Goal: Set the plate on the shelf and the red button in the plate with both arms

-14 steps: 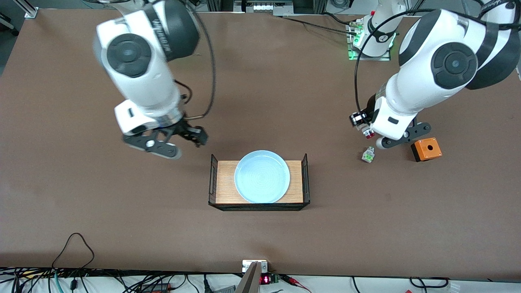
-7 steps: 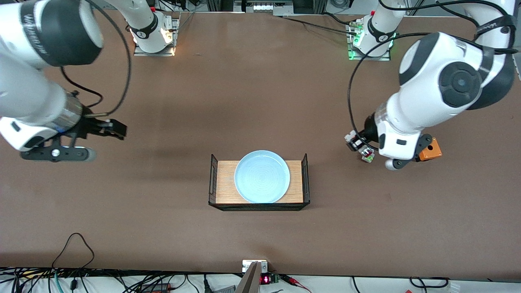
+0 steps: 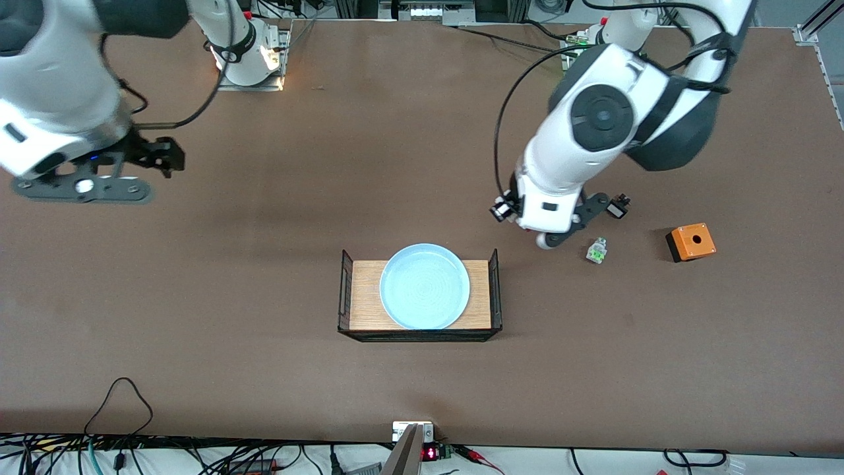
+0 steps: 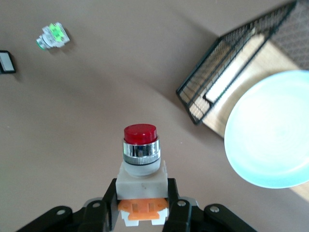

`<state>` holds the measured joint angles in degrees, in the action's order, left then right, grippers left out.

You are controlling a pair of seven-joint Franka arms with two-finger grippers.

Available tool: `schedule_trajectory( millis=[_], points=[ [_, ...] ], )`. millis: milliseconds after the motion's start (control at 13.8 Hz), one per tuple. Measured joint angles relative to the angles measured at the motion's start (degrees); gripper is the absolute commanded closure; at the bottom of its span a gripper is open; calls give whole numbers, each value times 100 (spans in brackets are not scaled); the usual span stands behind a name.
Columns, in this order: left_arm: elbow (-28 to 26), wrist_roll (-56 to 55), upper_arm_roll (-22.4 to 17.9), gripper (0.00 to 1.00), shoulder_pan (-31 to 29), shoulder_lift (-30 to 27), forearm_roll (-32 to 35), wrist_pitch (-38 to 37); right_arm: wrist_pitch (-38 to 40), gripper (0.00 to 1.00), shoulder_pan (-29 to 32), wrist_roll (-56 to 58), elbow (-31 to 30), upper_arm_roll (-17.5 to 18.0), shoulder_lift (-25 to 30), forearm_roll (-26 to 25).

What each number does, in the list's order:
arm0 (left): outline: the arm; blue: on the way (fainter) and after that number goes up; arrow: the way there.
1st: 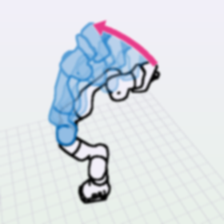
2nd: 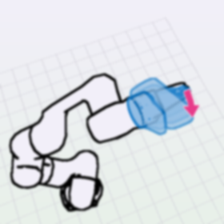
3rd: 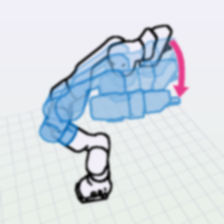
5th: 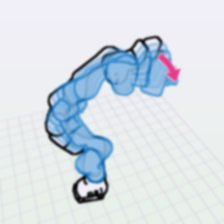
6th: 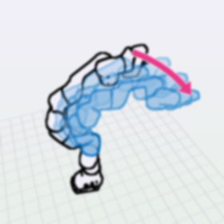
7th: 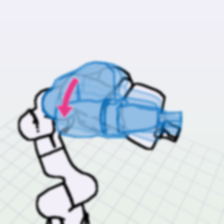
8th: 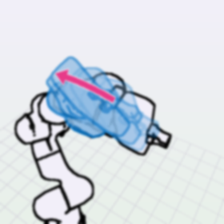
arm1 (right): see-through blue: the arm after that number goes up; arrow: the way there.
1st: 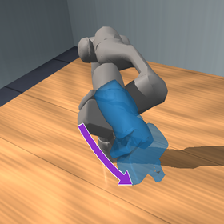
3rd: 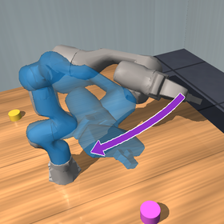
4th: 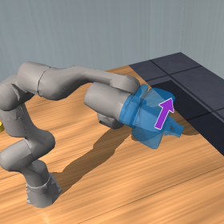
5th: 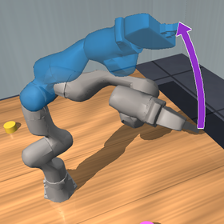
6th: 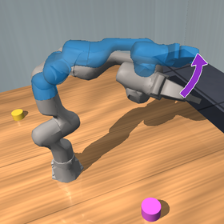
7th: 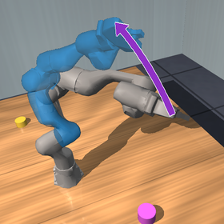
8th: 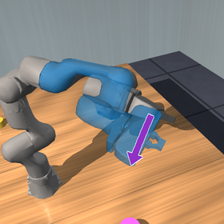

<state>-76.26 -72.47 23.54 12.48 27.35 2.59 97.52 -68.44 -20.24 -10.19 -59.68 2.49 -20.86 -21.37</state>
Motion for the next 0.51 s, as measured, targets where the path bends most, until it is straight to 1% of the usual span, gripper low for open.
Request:
schedule_trajectory(
  millis=[73,145,364,509],
  points=[
    [108,-157,-6,91,170,156,114,41,-20,0,-84,-42,-22,-5,-31,111],
    [287,-309,-10,91,334,342,214,70,-66,0,-55,-58,-28,-40,-66,331],
    [870,-473,-18,91,631,817,304,105,-264,0,483,10,-28,-130,-95,966],
    [1109,-501,-19,91,685,977,305,161,-427,0,866,196,-32,-139,-78,1309]
  ],
)
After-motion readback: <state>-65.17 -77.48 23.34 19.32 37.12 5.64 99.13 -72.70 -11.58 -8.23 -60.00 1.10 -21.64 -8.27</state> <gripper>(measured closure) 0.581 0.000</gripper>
